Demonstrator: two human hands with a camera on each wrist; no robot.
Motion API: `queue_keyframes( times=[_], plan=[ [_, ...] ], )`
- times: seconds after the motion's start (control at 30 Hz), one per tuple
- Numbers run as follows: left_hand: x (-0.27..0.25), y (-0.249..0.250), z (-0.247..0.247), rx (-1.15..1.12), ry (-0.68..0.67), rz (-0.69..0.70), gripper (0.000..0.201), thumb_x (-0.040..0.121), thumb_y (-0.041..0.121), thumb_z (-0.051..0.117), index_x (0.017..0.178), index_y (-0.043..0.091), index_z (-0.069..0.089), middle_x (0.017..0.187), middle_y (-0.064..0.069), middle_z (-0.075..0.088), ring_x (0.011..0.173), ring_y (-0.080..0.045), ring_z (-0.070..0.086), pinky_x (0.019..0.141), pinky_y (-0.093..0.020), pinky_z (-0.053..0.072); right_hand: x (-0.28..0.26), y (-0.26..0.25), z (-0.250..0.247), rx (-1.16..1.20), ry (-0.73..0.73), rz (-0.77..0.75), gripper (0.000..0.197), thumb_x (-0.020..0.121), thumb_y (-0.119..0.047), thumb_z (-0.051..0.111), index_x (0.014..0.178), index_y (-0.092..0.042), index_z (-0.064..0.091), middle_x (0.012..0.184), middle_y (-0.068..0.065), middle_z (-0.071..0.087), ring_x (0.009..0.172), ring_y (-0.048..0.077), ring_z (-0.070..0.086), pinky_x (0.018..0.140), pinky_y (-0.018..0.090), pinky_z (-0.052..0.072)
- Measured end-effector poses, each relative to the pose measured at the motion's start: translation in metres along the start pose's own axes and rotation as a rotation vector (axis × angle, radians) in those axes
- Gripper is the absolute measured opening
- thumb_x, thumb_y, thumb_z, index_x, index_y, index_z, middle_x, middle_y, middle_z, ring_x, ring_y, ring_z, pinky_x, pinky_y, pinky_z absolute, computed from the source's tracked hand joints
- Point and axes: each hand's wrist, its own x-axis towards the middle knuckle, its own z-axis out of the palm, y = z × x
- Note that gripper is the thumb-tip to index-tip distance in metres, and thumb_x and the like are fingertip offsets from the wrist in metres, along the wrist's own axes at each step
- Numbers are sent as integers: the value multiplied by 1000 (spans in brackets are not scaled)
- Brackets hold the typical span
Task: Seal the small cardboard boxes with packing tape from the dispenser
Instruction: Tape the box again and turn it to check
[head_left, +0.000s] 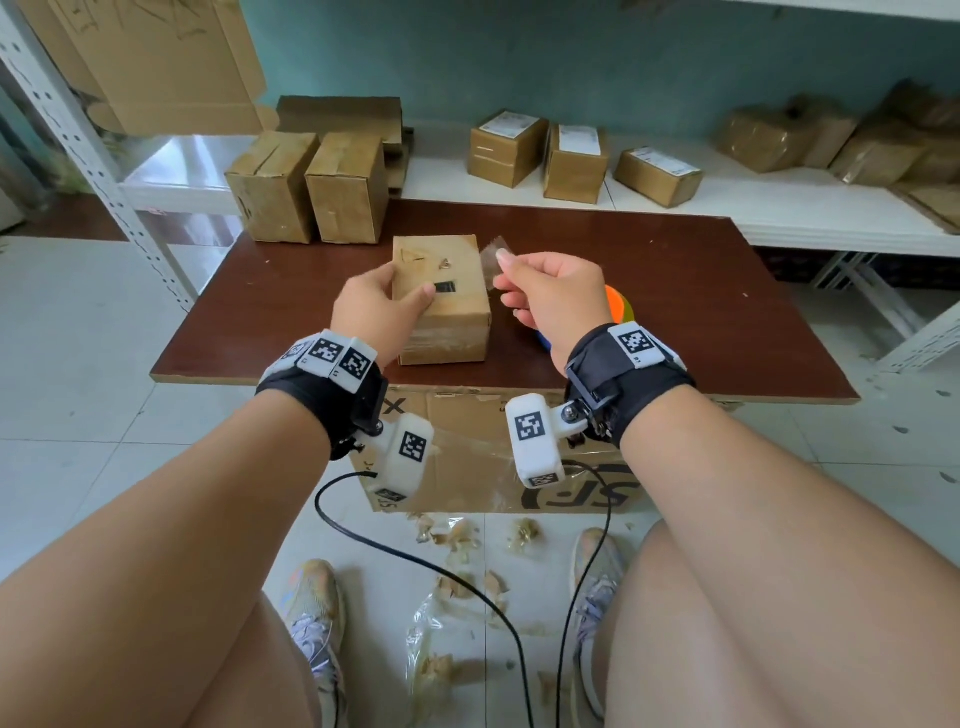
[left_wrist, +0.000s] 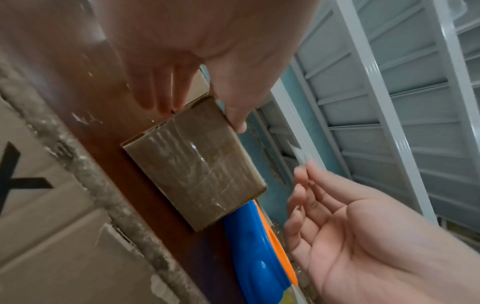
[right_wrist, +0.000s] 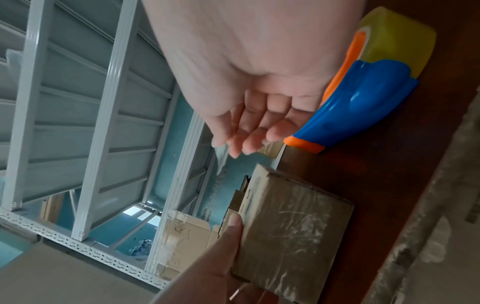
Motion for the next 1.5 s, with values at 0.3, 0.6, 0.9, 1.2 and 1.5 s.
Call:
queue_keyframes(
  times=[0.3,0.6,0.9,1.2,1.5],
  plan=[
    [-16,-2,-23,168,-189,82,71,94,51,77,155,23,54,125,5,74,113,-17,70,97,-35,57,3,4,-11,-112,10,-143,24,90,-39,81,78,-18,83,78,-1,79,65,11,61,79,44,60],
    [-26,4,-27,356,-256,192,55,97,53,71,145,27,63,106,12,72,79,2,62,64,-20,45,-4,5,5,-302,-76,-229,28,82,-44,88,73,-18,82,73,0,77,64,17,64,77,41,59],
    [-24,3,-24,416,-226,197,65,96,57,71,147,20,58,127,3,68,103,-13,63,78,-27,50,4,9,14,-498,-53,-276,29,75,-49,93,73,-27,75,61,-6,70,54,2,58,65,29,57],
    [-38,5,-7,363,-150,271,56,97,27,71,151,24,54,169,-17,22,151,-41,38,119,-47,41,8,9,17,-604,-28,-295,28,76,-48,92,79,-25,76,64,-5,71,60,6,62,69,35,60],
    [-52,13,8,262,-194,80,75,100,27,58,163,13,21,167,-11,24,131,-30,54,102,-41,49,3,2,26,-714,14,-241,30,77,-48,89,75,-23,71,70,-10,68,74,12,67,69,34,59]
  ],
)
